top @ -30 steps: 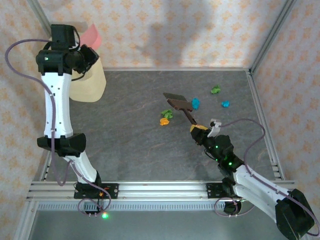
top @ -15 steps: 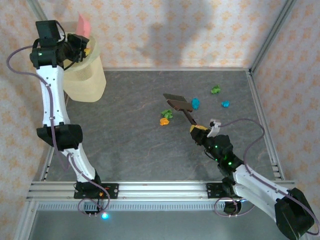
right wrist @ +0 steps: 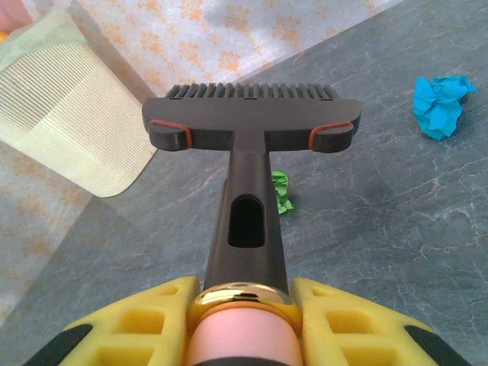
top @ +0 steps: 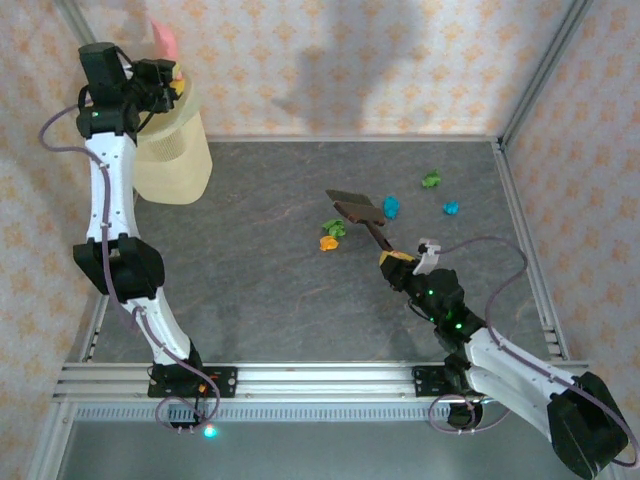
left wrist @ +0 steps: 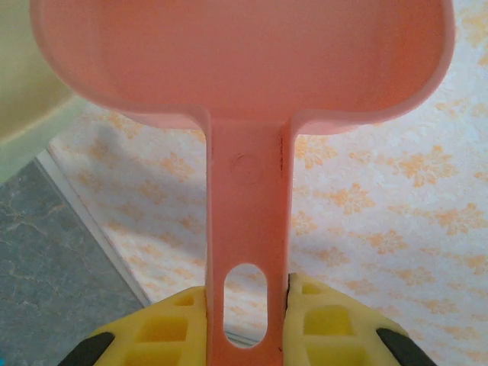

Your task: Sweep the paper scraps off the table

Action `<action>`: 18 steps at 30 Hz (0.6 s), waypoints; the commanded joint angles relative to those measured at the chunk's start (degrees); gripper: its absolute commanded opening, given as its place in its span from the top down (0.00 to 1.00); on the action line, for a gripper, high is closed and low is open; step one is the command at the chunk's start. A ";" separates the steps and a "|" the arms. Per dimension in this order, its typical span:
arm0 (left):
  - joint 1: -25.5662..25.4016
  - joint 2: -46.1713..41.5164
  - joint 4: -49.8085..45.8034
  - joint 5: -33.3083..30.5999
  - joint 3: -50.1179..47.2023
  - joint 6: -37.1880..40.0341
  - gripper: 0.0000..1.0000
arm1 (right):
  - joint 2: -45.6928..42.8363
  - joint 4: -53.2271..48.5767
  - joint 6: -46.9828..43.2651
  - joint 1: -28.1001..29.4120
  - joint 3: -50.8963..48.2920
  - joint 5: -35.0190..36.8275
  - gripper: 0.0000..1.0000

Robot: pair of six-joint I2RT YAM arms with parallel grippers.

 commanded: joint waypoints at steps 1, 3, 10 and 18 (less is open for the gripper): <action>0.11 -2.18 7.18 0.98 -2.49 -3.15 1.00 | -0.09 4.59 -0.93 0.12 1.82 0.14 1.00; 0.18 -2.26 7.68 1.19 -3.20 -3.29 1.00 | 0.00 4.61 -0.98 0.16 1.81 0.15 1.00; 0.49 -4.86 13.09 0.52 -8.32 -4.51 1.00 | 0.38 4.65 -1.04 0.10 1.81 0.32 1.00; 0.83 -7.99 18.21 -0.09 -12.53 -6.02 1.00 | 0.48 4.81 -1.03 0.10 1.90 0.38 1.00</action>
